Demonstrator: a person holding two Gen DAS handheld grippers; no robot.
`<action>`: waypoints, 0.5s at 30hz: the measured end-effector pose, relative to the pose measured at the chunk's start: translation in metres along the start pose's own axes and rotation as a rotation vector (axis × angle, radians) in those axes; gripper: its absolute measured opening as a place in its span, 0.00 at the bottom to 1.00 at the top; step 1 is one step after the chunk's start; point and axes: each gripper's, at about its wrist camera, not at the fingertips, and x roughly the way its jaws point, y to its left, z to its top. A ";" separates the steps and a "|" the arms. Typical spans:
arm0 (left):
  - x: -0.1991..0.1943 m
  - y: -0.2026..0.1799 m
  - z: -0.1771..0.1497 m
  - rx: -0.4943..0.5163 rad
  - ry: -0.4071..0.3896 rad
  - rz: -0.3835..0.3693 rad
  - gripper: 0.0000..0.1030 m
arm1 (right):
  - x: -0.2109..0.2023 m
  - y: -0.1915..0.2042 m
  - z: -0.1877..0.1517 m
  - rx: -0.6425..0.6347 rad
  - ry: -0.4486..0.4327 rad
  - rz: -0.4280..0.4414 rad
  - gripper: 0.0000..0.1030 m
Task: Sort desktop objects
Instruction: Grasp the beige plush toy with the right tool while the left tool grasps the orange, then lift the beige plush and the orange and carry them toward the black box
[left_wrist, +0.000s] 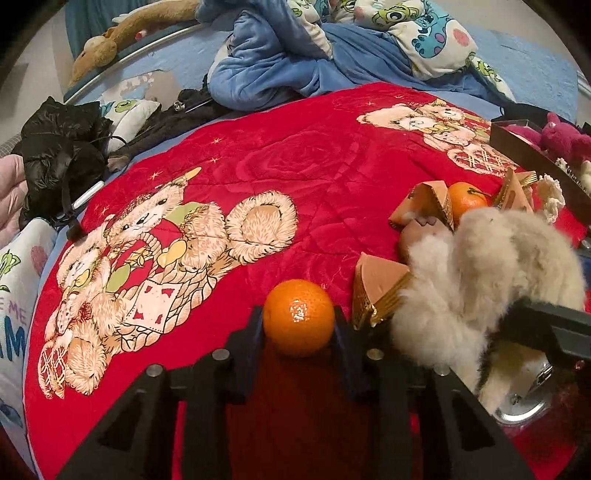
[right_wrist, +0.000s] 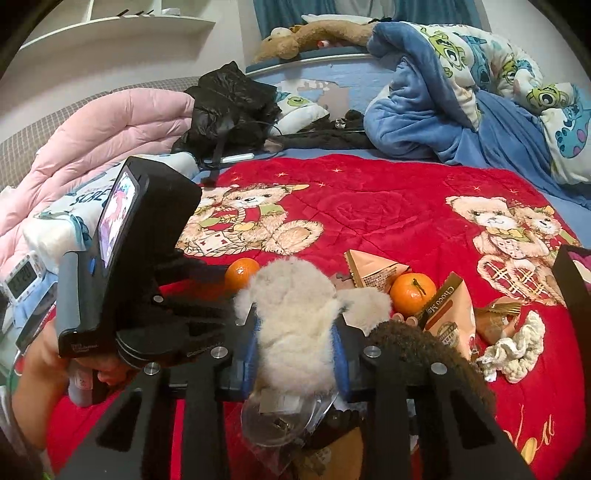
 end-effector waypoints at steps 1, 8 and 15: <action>0.000 0.000 0.000 0.001 -0.001 0.001 0.34 | 0.000 0.000 0.000 0.001 0.000 0.001 0.31; -0.001 -0.004 0.000 0.011 -0.007 0.016 0.34 | -0.003 0.000 -0.001 0.010 -0.001 0.008 0.30; -0.003 -0.005 -0.001 0.020 -0.018 0.031 0.34 | -0.010 -0.008 0.001 0.051 -0.019 0.020 0.30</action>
